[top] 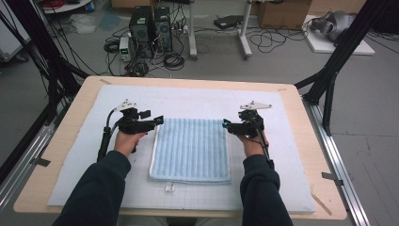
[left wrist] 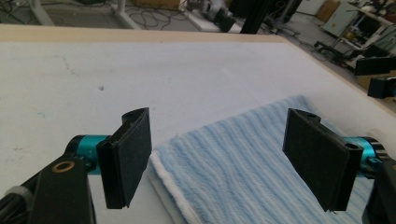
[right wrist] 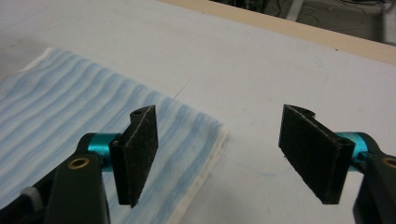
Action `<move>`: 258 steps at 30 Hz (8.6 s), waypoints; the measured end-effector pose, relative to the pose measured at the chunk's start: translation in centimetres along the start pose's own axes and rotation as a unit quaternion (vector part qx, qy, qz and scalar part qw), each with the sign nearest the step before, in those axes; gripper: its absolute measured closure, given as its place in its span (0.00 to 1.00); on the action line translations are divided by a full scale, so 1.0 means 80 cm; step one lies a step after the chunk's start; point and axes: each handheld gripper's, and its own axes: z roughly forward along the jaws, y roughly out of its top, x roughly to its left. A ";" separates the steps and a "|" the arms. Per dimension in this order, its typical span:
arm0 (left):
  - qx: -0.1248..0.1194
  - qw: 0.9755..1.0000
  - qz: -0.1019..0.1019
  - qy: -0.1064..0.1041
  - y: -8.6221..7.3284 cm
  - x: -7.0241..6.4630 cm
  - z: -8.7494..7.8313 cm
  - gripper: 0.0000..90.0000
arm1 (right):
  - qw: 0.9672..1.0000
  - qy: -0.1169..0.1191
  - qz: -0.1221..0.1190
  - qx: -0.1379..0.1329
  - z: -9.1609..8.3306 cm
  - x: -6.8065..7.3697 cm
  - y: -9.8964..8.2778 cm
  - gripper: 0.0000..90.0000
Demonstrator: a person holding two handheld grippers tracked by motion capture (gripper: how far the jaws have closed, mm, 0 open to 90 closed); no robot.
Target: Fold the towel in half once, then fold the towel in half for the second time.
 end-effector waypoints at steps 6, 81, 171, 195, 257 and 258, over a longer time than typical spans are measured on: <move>-0.009 1.000 0.022 -0.011 0.001 -0.015 -0.021 0.27 | 1.000 0.018 -0.016 -0.002 -0.026 -0.002 -0.019 0.15; 0.134 0.985 0.059 0.094 -0.022 0.022 0.065 0.96 | 0.998 0.022 0.003 0.061 0.039 -0.019 -0.013 0.27; -0.012 0.997 0.044 -0.066 -0.111 -0.076 -0.109 0.95 | 0.996 0.055 -0.065 -0.035 -0.089 0.088 -0.113 0.90; -0.015 0.998 0.013 -0.064 -0.126 -0.075 -0.140 0.57 | 0.998 0.033 -0.013 -0.059 -0.123 0.100 -0.158 0.53; -0.082 0.994 0.070 0.003 -0.090 -0.067 -0.154 0.23 | 0.997 -0.020 -0.013 -0.076 -0.149 0.049 -0.144 0.12; -0.084 0.994 0.072 0.003 -0.089 -0.068 -0.155 0.23 | 0.997 -0.018 -0.013 -0.076 -0.150 0.049 -0.143 0.12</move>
